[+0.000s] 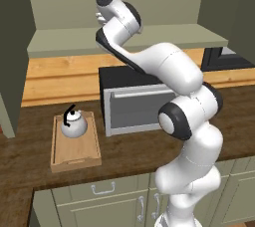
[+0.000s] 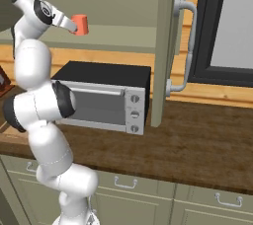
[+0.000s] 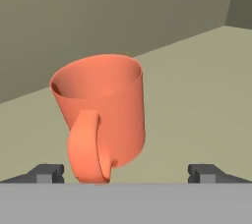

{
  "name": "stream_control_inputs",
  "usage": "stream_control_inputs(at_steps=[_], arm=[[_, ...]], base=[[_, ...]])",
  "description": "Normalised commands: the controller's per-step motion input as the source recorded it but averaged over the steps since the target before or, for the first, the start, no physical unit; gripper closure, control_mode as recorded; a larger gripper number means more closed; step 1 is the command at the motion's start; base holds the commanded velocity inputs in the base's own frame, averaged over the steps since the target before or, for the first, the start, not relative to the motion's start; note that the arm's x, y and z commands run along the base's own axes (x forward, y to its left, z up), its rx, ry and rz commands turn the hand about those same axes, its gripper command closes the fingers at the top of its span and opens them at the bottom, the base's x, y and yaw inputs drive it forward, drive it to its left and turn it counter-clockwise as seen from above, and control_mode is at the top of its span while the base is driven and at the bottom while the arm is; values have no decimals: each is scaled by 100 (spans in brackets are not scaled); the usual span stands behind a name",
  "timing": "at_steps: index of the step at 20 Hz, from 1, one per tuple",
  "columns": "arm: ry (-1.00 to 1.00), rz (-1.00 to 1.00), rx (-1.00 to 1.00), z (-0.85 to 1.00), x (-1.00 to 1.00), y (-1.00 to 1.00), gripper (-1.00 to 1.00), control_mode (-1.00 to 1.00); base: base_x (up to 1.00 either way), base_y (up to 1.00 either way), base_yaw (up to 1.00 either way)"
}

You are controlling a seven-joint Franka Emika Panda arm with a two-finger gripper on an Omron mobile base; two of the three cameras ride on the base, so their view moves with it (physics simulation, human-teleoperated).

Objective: Pick the kettle from the counter and place it on the tray. Then pick the mug from the cabinet and place it on the tray. Then close the cabinet doors.

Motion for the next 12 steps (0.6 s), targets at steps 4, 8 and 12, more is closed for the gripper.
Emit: stream_control_inputs(at_steps=[4,8,12], arm=[[0,-3,0,-1,19,0,-100,-100],[0,-3,0,0,12,5,-100,-100],[0,-3,0,0,13,9,-100,-100]], base=[[0,0,0],[0,0,0],[0,0,0]])
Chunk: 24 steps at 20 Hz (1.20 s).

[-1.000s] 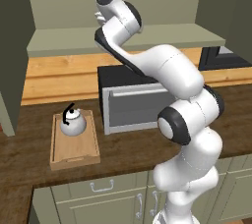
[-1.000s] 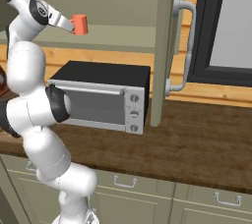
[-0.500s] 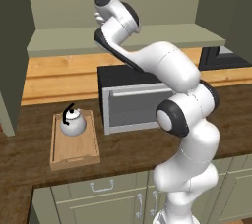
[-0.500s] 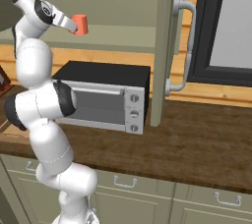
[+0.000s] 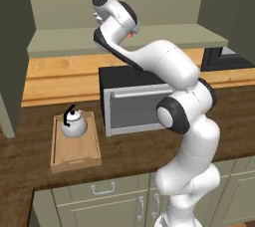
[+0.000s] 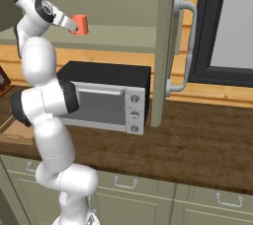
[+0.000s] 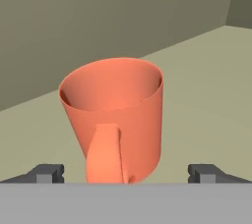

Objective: Pick the kettle from the counter and place it on the tray. Then pick the mug from the cabinet and place it on the tray. Then close the cabinet doors.

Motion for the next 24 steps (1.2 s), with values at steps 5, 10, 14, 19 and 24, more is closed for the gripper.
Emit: stream_control_inputs(at_steps=[5,10,14,19,24], arm=[[0,-3,0,0,13,6,-100,-100],[0,-1,0,0,15,0,-100,-100],[0,-1,0,-2,4,0,-100,-100],[0,0,0,-6,0,-2,100,-100],[0,0,0,-10,0,-11,100,-100]], base=[[0,0,0],[0,0,0],[0,0,0],[0,0,0],[0,0,0]])
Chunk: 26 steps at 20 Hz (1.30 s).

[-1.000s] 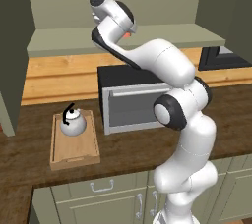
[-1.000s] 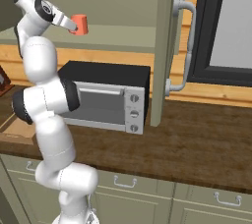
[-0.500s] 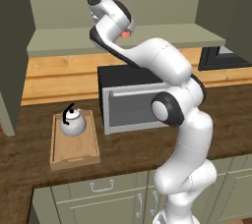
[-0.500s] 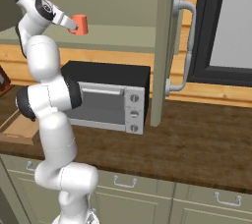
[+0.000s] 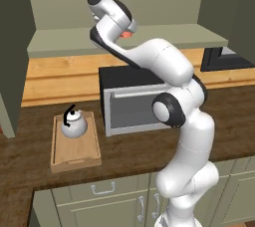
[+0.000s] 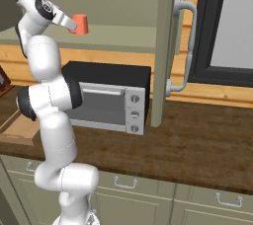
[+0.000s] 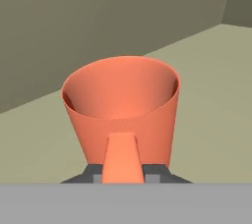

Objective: Pick the kettle from the counter and place it on the tray. Then pick the mug from the cabinet and place it on the tray. Then close the cabinet doors.

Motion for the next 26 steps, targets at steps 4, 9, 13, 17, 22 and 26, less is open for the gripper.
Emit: stream_control_inputs(at_steps=[4,9,13,17,22,26], arm=[[0,0,0,-8,-2,-16,100,-100],[0,0,1,-3,-26,-7,100,-100],[0,0,7,0,-73,4,100,-100],[0,2,2,0,-80,10,100,-100],[0,24,7,0,-90,4,100,-100],[1,49,15,0,-86,11,100,-100]], base=[[0,0,0],[0,0,0],[0,0,0],[0,0,0],[0,0,0],[0,0,0]])
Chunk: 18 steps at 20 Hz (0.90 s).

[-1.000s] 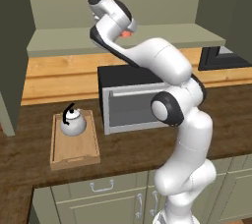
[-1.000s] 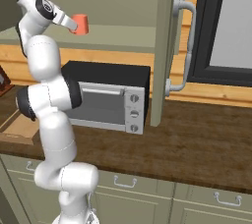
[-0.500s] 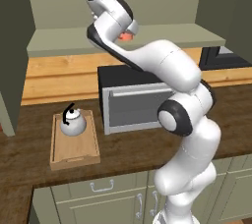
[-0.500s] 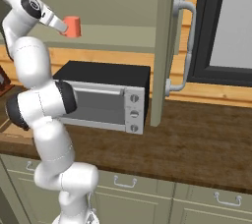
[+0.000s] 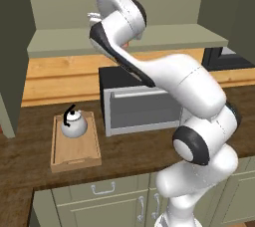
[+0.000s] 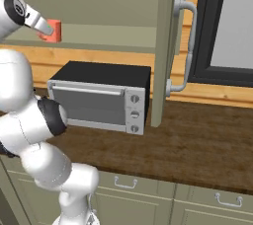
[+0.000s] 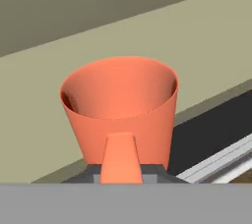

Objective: Pick the kettle from the counter and place it on the tray. Then pick the mug from the cabinet and place it on the tray. Then close the cabinet doors.

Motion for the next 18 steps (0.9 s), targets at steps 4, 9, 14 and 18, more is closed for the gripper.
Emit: stream_control_inputs(at_steps=[4,9,14,18], arm=[[0,60,16,0,-88,8,100,-100],[0,60,14,-7,-92,8,100,-100],[0,56,6,-24,-96,19,100,-100],[0,57,1,-33,-91,21,100,-100]], base=[[0,0,0],[0,0,0],[0,0,0],[0,0,0]])
